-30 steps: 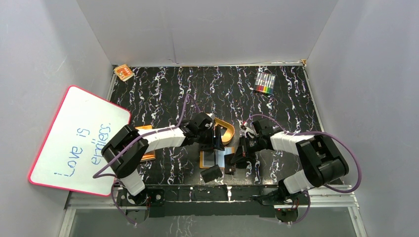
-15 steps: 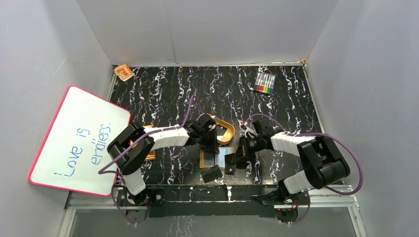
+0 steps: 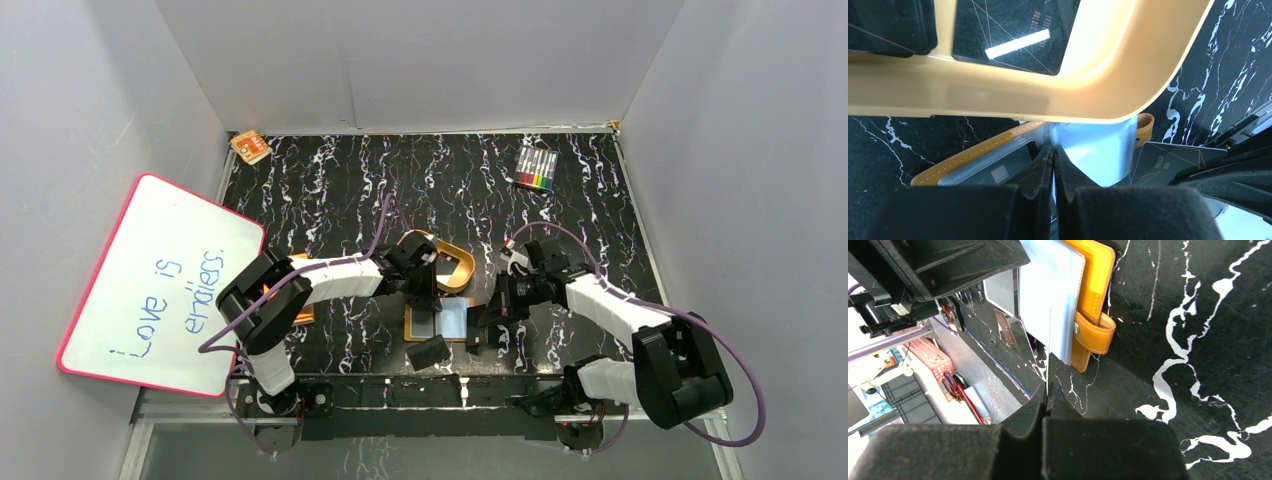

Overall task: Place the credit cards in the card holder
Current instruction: Turn over the card slot in the card holder.

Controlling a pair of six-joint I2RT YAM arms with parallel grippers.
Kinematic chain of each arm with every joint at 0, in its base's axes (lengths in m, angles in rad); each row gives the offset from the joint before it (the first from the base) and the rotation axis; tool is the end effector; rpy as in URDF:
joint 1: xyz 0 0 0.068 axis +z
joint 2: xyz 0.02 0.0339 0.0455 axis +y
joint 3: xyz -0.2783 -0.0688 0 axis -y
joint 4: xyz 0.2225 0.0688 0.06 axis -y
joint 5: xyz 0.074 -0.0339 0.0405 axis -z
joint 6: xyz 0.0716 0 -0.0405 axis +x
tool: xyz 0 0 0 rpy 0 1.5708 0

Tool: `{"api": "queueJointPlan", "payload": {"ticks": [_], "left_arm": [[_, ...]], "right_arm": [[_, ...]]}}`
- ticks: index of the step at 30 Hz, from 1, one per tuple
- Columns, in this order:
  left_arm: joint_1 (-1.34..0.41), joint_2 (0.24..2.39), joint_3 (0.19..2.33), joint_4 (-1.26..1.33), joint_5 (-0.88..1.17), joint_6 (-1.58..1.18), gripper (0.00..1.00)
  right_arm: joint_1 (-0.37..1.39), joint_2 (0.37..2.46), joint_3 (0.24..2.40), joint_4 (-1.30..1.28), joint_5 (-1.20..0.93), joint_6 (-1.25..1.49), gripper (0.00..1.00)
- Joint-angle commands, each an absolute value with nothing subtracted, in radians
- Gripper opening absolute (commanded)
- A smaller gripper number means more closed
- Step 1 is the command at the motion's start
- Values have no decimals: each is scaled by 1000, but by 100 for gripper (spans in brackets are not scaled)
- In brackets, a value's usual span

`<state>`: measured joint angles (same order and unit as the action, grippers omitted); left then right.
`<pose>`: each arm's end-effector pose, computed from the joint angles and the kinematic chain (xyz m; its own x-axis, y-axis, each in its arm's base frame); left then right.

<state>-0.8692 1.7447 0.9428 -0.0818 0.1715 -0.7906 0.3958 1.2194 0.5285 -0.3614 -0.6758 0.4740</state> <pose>0.2215 -0.2811 0.1577 -0.9356 0.0221 -0.3524 0.2239 0.8089 -0.5436 0.1657 0.1178 0.1665 -0.9809 -0.0239 -0.1929 -0.1563 0.6870 0.7096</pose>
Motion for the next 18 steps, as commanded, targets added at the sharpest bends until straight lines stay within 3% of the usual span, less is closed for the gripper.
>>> {"api": "queueJointPlan", "payload": {"ticks": [1,18], "left_arm": [[-881,1778,891,-179,103,-774,0],[-880,1764,892,-165,114,-777,0]], "right_arm": [[386,1240,565,-384,-692,444,0],[386,1385,605,-318,-755,415,0]]}}
